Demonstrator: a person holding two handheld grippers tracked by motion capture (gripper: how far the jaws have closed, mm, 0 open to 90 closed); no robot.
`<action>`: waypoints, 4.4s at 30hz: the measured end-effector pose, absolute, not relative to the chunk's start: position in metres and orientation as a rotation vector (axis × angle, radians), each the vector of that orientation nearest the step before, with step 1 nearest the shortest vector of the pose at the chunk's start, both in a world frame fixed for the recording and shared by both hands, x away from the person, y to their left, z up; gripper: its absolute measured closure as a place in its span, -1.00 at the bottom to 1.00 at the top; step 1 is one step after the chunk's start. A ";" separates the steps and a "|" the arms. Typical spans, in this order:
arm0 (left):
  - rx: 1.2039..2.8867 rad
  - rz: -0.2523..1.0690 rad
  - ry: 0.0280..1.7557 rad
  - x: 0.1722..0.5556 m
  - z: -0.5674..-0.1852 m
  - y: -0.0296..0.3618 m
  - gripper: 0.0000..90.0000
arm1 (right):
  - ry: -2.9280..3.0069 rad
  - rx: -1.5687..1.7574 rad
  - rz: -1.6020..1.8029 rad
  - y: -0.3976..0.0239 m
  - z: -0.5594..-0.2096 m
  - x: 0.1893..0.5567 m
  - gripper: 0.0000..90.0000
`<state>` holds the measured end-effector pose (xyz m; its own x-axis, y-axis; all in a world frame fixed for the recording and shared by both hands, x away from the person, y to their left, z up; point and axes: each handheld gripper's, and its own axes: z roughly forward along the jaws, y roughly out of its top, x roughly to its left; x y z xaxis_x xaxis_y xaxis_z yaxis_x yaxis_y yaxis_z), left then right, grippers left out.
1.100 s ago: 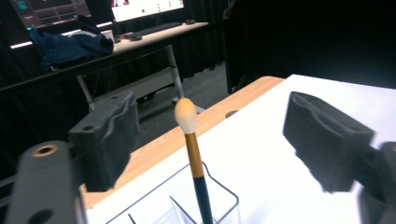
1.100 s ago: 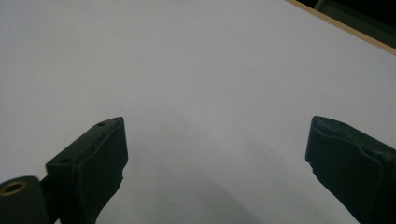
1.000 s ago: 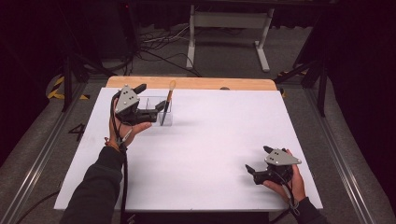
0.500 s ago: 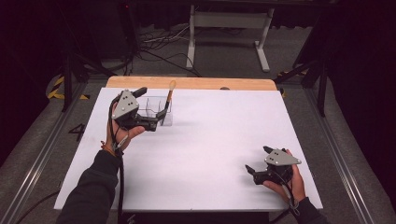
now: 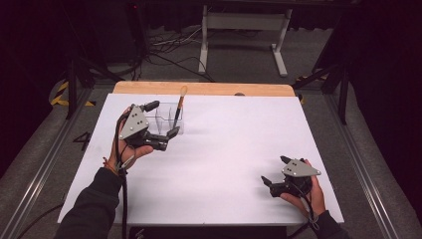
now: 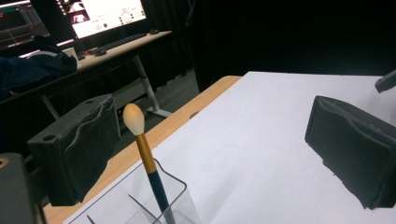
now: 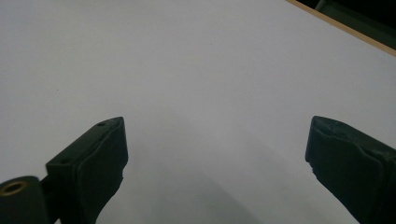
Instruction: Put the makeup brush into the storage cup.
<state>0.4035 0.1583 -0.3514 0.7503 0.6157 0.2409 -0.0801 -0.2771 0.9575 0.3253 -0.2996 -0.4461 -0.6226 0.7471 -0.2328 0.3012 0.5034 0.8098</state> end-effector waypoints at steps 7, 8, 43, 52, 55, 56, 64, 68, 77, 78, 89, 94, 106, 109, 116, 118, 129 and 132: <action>1.750 0.704 0.397 0.395 -0.353 0.161 -0.91 | 2.169 0.849 1.025 -0.299 -0.445 0.324 -0.86; 1.754 0.704 0.392 0.394 -0.353 0.161 -0.91 | 2.168 0.849 1.026 -0.299 -0.445 0.324 -0.86; 1.857 0.655 0.416 0.358 -0.403 0.188 -0.92 | 2.155 0.828 1.051 -0.299 -0.444 0.322 -0.86; 1.892 0.644 0.452 0.354 -0.419 0.199 -0.92 | 2.147 0.826 1.063 -0.300 -0.443 0.322 -0.86; 1.899 0.635 0.472 0.352 -0.425 0.203 -0.92 | 2.144 0.828 1.066 -0.300 -0.443 0.322 -0.86; 1.899 0.635 0.472 0.352 -0.425 0.203 -0.92 | 2.144 0.828 1.066 -0.300 -0.443 0.322 -0.86; 1.908 0.606 0.506 0.346 -0.443 0.210 -0.90 | 2.120 0.825 1.087 -0.302 -0.442 0.320 -0.86; 1.903 0.592 0.522 0.344 -0.448 0.213 -0.89 | 2.115 0.821 1.092 -0.303 -0.442 0.320 -0.86; 1.891 0.585 0.582 0.337 -0.454 0.220 -0.89 | 2.110 0.822 1.087 -0.304 -0.441 0.317 -0.87; 1.878 0.587 0.590 0.335 -0.455 0.222 -0.89 | 2.113 0.824 1.087 -0.305 -0.441 0.316 -0.87; 1.834 0.607 0.687 0.331 -0.459 0.234 -0.86 | 2.075 0.816 1.097 -0.311 -0.441 0.306 -0.87; 1.823 0.625 0.705 0.333 -0.458 0.236 -0.87 | 2.049 0.836 1.122 -0.315 -0.439 0.305 -0.87; 1.796 0.643 0.706 0.333 -0.454 0.237 -0.87 | 2.044 0.841 1.132 -0.317 -0.438 0.306 -0.87; 1.793 0.641 0.703 0.333 -0.454 0.238 -0.87 | 2.051 0.838 1.131 -0.317 -0.439 0.306 -0.88; 1.769 0.633 0.697 0.331 -0.452 0.241 -0.86 | 2.069 0.829 1.105 -0.312 -0.440 0.305 -0.88; 1.775 0.631 0.699 0.332 -0.453 0.240 -0.86 | 2.071 0.827 1.106 -0.312 -0.440 0.305 -0.88; 1.795 0.628 0.701 0.333 -0.455 0.240 -0.86 | 2.077 0.836 1.093 -0.312 -0.442 0.308 -0.88; 1.797 0.627 0.705 0.333 -0.456 0.240 -0.86 | 2.073 0.842 1.093 -0.312 -0.442 0.309 -0.88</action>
<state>0.3333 0.2398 -0.4558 0.6882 0.7206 0.0836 0.1668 -0.2693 0.9485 0.3085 -0.3118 -0.4423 -0.5899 0.7716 -0.2382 0.2393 0.4488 0.8610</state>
